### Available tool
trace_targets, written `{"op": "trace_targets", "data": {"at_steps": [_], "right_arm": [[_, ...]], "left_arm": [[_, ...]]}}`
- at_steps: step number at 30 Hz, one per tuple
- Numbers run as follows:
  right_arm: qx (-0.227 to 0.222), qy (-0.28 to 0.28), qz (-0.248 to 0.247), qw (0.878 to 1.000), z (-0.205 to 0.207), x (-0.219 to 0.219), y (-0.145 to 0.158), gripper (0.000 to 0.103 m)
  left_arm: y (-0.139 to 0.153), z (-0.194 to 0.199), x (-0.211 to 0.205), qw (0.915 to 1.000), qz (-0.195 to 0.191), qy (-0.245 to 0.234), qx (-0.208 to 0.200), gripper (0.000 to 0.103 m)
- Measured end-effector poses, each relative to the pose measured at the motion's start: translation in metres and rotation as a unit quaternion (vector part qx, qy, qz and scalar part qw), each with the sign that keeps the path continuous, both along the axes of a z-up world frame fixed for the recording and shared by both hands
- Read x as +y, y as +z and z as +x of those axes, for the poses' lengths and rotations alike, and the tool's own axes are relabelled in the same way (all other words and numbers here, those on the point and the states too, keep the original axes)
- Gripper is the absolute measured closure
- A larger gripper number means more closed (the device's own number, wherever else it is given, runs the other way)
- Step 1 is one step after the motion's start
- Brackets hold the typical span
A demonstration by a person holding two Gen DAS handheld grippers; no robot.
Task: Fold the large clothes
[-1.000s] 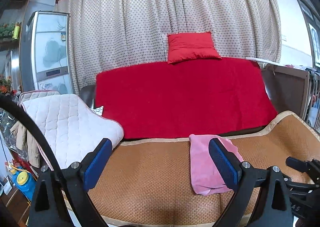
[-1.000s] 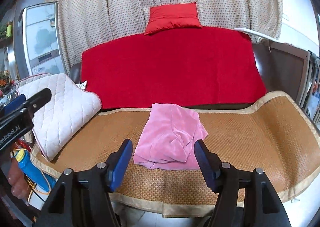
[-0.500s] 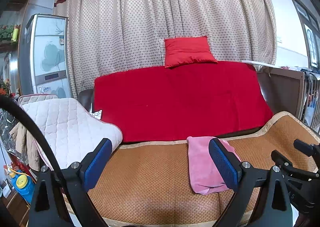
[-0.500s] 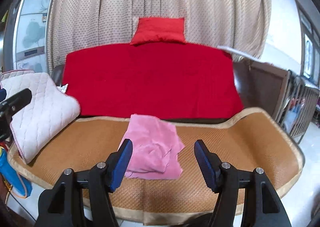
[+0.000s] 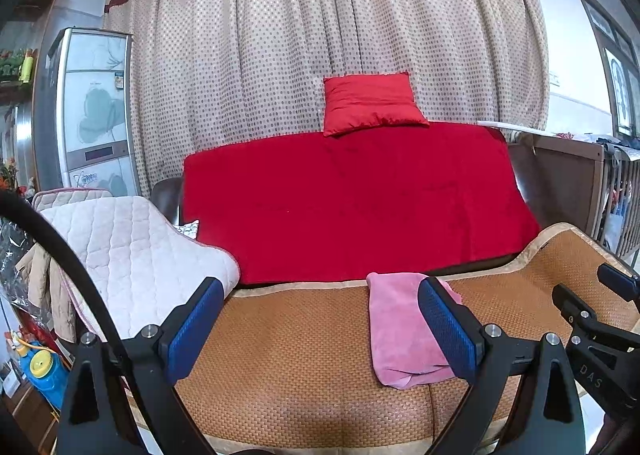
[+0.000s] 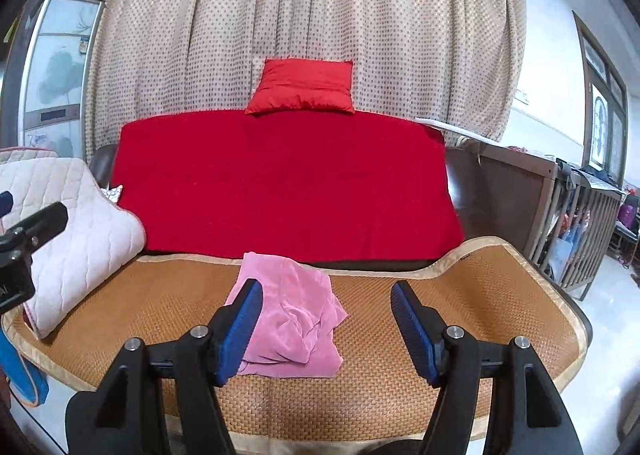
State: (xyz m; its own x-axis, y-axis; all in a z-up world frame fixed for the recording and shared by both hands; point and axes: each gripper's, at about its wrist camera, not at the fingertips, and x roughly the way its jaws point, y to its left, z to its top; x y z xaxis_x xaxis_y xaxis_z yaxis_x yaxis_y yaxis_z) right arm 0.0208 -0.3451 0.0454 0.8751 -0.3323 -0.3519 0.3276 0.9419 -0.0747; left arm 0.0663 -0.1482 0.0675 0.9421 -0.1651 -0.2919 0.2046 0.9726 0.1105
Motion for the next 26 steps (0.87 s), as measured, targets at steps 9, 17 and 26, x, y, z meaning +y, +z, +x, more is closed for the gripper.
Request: {"op": "trace_targets", "data": {"at_steps": [9, 17, 26], "right_arm": [[-0.008, 0.003, 0.002, 1.000, -0.007, 0.001, 0.005, 0.032], [-0.004, 0.005, 0.002, 1.000, -0.005, 0.001, 0.004, 0.032], [0.023, 0.018, 0.012, 1.000, 0.030, -0.015, -0.004, 0.032]], "left_arm": [[0.001, -0.002, -0.001, 0.9999, -0.001, -0.011, 0.000, 0.005], [-0.002, 0.002, -0.004, 0.9998, -0.002, -0.020, 0.005, 0.005], [-0.008, 0.035, -0.008, 0.9983, -0.022, -0.055, 0.001, 0.005]]}}
